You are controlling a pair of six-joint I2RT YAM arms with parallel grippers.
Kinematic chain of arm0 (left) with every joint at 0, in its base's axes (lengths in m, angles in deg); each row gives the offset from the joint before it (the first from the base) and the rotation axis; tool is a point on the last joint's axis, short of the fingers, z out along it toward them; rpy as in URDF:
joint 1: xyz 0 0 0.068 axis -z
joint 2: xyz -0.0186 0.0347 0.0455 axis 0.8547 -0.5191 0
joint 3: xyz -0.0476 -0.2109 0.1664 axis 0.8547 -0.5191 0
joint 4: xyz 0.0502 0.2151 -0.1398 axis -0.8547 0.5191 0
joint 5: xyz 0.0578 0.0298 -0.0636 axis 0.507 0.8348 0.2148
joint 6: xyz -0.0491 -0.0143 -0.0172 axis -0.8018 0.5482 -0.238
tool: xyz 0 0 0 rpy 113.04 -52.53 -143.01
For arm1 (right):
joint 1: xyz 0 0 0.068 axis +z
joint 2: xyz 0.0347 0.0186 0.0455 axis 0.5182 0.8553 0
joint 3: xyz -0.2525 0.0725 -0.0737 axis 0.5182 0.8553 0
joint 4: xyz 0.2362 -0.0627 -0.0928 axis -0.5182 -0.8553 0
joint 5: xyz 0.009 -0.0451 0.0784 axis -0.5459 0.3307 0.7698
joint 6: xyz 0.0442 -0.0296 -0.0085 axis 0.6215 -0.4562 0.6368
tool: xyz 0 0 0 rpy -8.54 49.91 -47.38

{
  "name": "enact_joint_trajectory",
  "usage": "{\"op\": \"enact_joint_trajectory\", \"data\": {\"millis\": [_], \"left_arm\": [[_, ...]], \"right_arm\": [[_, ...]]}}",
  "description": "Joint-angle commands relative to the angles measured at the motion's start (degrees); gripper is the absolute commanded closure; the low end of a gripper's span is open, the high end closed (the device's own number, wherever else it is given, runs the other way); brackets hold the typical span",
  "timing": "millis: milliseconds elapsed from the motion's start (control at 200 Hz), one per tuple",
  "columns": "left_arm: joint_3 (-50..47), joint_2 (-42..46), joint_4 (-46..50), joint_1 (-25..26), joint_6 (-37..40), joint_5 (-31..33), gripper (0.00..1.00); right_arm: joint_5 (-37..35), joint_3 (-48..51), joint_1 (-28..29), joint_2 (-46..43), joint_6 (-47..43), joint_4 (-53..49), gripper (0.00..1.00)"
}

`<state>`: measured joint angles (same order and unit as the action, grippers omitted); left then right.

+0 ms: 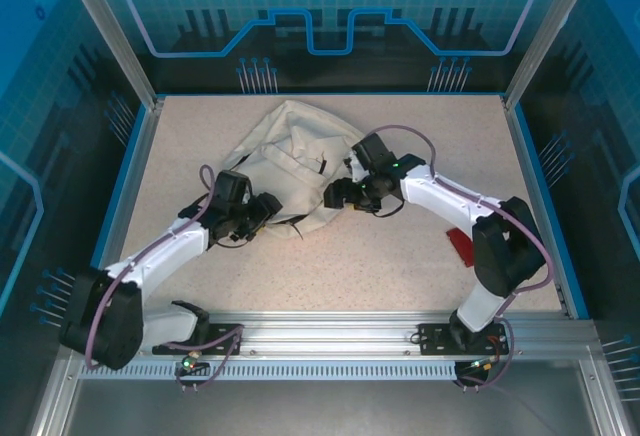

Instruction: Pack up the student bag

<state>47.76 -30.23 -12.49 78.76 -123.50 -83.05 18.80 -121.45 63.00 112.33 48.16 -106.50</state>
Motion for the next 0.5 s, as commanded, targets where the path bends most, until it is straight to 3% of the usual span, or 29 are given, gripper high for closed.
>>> {"op": "enact_joint_trajectory", "data": {"millis": [0, 240, 495], "left_arm": [[1.3, 3.3, 9.0, 5.2, 4.2, 5.8, 0.33], [-0.8, 1.8, 1.3, 16.0, 6.0, 6.6, 0.35], [0.0, -6.4, -4.9, 17.8, 7.3, 6.2, 0.45]], "right_arm": [[-0.1, 0.6, -1.6, 0.2, 4.0, 3.5, 0.25], [3.6, -1.5, -1.0, 4.3, 7.4, 5.0, 0.27], [3.8, -0.9, -1.0, 7.7, 10.6, 6.9, 0.30]]}}
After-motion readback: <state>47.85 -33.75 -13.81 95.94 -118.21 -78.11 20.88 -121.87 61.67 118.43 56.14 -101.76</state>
